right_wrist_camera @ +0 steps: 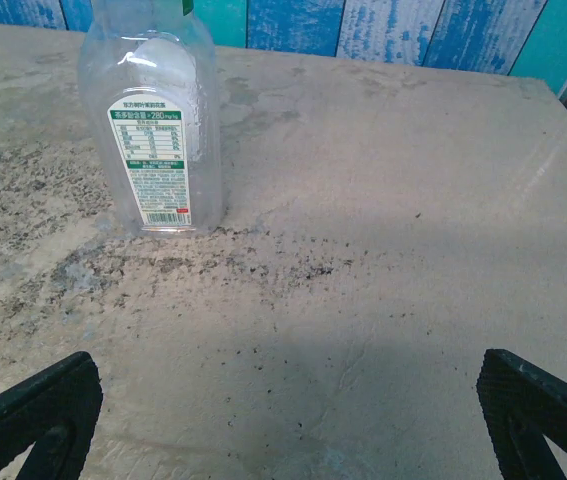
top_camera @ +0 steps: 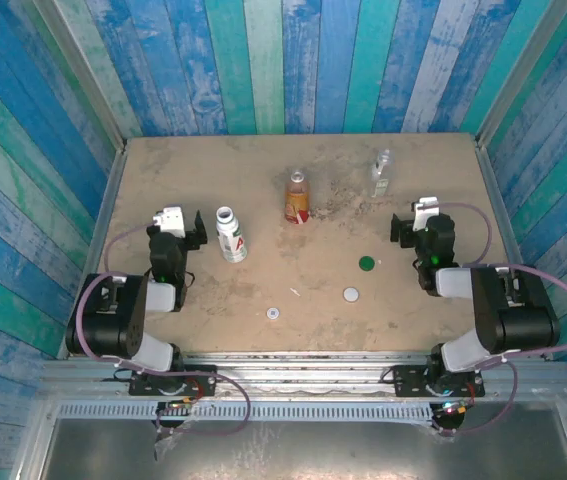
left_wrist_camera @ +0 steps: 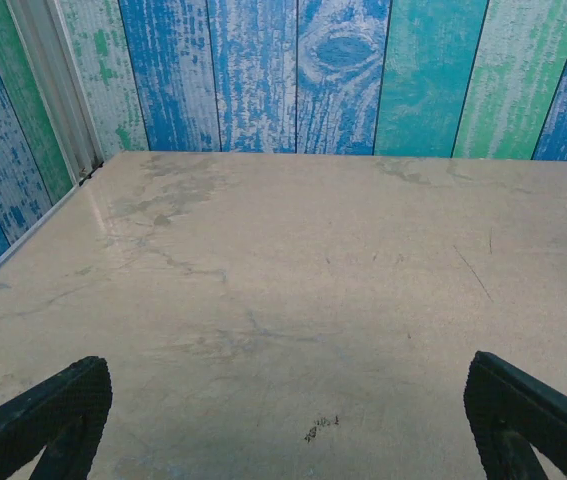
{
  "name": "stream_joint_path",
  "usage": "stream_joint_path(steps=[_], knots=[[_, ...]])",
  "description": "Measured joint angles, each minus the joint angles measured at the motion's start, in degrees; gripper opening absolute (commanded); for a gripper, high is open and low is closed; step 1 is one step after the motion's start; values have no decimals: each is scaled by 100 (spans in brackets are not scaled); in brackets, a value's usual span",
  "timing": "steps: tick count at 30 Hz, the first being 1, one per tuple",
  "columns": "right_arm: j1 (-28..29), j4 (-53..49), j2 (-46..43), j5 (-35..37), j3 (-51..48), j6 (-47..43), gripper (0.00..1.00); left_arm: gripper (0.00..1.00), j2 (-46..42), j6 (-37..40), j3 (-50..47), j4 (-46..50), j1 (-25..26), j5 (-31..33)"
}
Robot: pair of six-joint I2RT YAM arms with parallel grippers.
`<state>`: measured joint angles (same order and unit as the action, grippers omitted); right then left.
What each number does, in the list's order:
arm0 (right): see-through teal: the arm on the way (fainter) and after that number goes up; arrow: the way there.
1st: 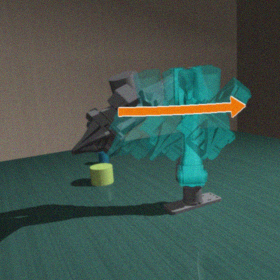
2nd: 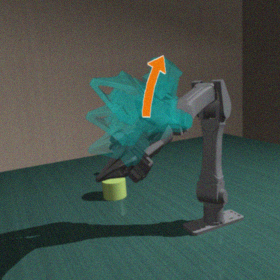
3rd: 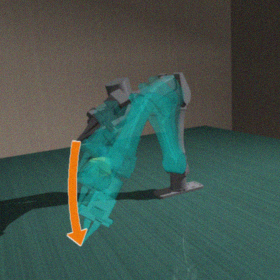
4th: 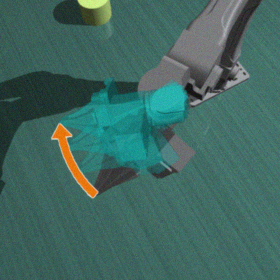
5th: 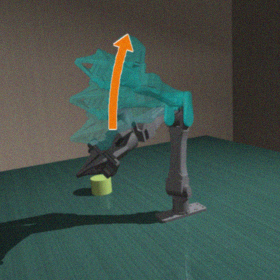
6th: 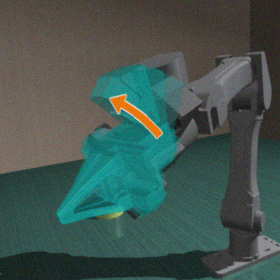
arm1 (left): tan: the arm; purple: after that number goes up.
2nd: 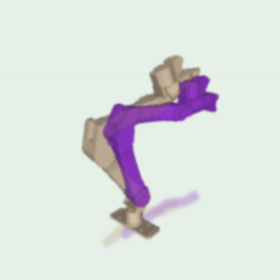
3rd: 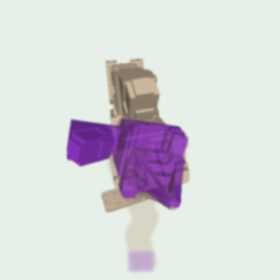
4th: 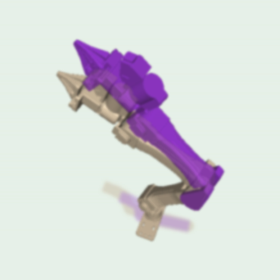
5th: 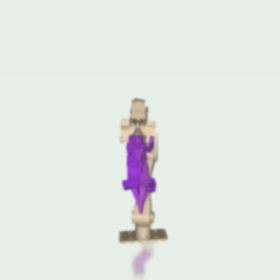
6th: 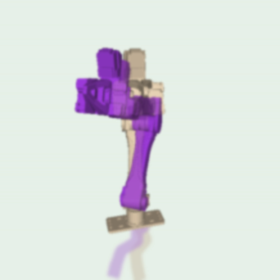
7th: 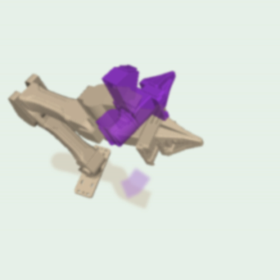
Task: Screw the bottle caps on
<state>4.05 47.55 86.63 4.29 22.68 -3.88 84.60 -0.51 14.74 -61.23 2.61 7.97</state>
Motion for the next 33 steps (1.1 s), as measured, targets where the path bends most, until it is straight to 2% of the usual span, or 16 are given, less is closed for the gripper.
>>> stream_joint_path(steps=[30,33], knots=[[0,0,0,0,0,0,100,94,-2,-4,0,-4,0,4],[17,-7,-11,-4,0,-13,100,94,-20,-85,-11,9,0,168]])
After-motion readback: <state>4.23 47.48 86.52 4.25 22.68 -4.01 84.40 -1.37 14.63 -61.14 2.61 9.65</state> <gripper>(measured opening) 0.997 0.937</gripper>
